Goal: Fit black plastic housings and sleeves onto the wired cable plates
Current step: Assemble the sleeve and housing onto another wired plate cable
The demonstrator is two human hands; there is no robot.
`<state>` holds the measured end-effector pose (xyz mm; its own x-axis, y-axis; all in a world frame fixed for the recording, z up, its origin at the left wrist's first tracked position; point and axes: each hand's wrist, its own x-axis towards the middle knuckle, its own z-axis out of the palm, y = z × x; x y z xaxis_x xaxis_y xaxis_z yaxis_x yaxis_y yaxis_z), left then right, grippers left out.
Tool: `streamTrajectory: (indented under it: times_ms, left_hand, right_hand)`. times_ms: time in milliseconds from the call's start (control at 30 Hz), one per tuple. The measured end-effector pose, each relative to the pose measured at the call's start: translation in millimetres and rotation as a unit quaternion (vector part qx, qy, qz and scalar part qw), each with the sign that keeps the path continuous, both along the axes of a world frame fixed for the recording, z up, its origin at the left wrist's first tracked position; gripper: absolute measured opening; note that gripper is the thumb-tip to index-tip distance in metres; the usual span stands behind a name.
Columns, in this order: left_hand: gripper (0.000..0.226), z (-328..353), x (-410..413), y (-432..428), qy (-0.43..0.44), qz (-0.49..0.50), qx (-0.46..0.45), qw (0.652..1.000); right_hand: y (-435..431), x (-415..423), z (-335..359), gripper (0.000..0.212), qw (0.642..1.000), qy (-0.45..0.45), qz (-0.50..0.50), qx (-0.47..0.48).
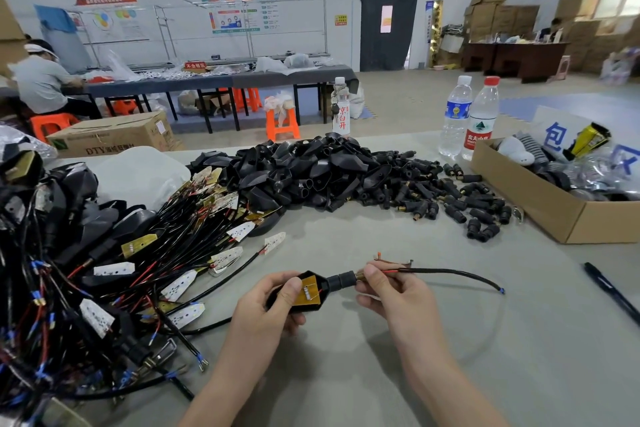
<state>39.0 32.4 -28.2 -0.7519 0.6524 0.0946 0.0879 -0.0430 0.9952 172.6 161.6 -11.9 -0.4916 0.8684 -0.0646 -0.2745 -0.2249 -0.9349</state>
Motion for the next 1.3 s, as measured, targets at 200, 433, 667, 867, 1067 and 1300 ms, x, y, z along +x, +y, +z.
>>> streamTrajectory:
  times_ms: [200, 433, 667, 867, 1067, 1300]
  left_hand:
    - [0.022, 11, 4, 4, -0.192, 0.000, 0.107, 0.976]
    - [0.032, 30, 29, -3, -0.162, -0.013, 0.108, 0.981]
    - [0.024, 78, 10, -39, -0.058, 0.073, 0.078, 0.993]
    - [0.031, 155, -54, -92, 0.099, 0.154, 0.047, 0.982]
    - [0.033, 241, -148, -140, 0.242, 0.271, -0.060, 0.930]
    - [0.055, 243, -221, -184, 0.300, 0.371, -0.351, 0.806]
  right_hand:
    - [-4, -3, 1, 0.006, 0.999, 0.025, -0.015, -0.017]
    - [-46, -27, 19, 0.015, 0.997, 0.063, 0.036, -0.018]
    - [-107, -57, 53, 0.023, 0.984, 0.044, 0.173, 0.019]
    - [-149, -68, 89, 0.018, 0.932, 0.024, 0.358, 0.054]
    - [-161, -86, 109, 0.018, 0.913, 0.047, 0.392, 0.106]
    - [-139, -97, 95, 0.018, 0.936, 0.005, 0.342, 0.081]
